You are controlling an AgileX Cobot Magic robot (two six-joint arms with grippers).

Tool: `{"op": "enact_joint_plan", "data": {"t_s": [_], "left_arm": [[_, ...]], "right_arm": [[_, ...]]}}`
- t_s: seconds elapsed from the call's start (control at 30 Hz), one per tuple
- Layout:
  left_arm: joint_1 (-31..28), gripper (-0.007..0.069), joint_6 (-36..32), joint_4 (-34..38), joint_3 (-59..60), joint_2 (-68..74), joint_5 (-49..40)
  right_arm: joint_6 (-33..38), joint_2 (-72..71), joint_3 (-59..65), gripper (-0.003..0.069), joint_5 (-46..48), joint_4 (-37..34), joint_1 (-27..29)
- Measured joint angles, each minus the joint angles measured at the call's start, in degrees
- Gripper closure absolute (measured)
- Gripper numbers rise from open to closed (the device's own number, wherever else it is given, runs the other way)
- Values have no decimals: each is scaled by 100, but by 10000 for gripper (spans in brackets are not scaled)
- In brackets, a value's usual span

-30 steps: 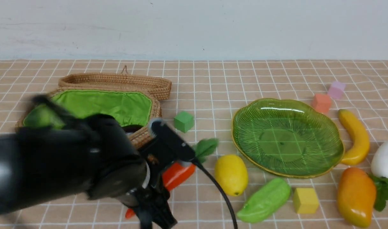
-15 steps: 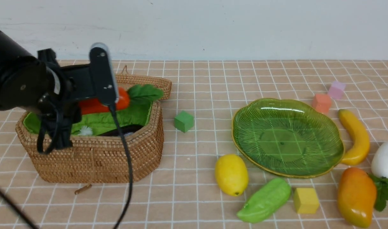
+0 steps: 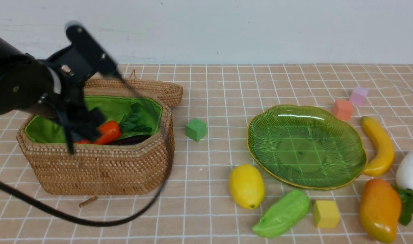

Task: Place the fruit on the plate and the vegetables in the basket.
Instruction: Grab the mango with your left arm and place it on the right plate

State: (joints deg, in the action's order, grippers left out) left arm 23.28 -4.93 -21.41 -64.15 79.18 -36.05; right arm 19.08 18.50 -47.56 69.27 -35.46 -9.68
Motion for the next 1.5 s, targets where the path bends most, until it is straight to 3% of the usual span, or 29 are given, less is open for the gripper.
{"op": "enact_joint_plan", "data": {"t_s": [0.03, 0.07, 0.1, 0.2, 0.27, 0.33, 0.43, 0.47, 0.53, 0.63, 0.93, 1.17, 1.3, 1.5], "left_arm": [[274, 141, 526, 341, -7, -74, -67], [389, 153, 613, 459, -7, -94, -80], [846, 265, 1313, 926, -7, -115, -244], [1578, 372, 1963, 1578, -7, 95, -462], [1822, 380, 2105, 1706, -7, 270, -510], [2150, 325, 2302, 1869, -160, 807, -580], [2236, 193, 2646, 1895, -582, 1459, -577], [2238, 182, 2693, 1895, -619, 1503, -570], [2244, 29, 2933, 1900, -1146, 2155, -371], [2244, -34, 3014, 1900, -1607, 2694, -172], [2244, -44, 3266, 1643, -2601, 3996, -39], [2249, -17, 4046, 456, -2700, 4301, -159], [2244, 62, 4211, 0, -2700, 4334, -297], [2244, 69, 4235, -476, -2700, 4334, -489]], "right_arm": [[-89, 47, 0, 521, -5, 37, 0], [-126, 57, 0, 521, -5, 44, 0], [-226, 153, 0, 519, -20, 135, 0], [-308, 326, 0, 518, -15, 251, 0], [-314, 368, 0, 518, -15, 272, 0], [-321, 404, 0, 518, 2, 285, 0], [-321, 404, 0, 516, 30, 285, 0], [-321, 404, 0, 515, 29, 285, 0], [-321, 404, 0, 513, 92, 280, 0], [-321, 404, 0, 510, 213, 280, 0], [-321, 404, 0, 508, 305, 280, 0], [-312, 404, 0, 508, 305, 280, 0], [-305, 404, 0, 508, 305, 280, 0], [-305, 404, 0, 512, 305, 280, 0]]}}
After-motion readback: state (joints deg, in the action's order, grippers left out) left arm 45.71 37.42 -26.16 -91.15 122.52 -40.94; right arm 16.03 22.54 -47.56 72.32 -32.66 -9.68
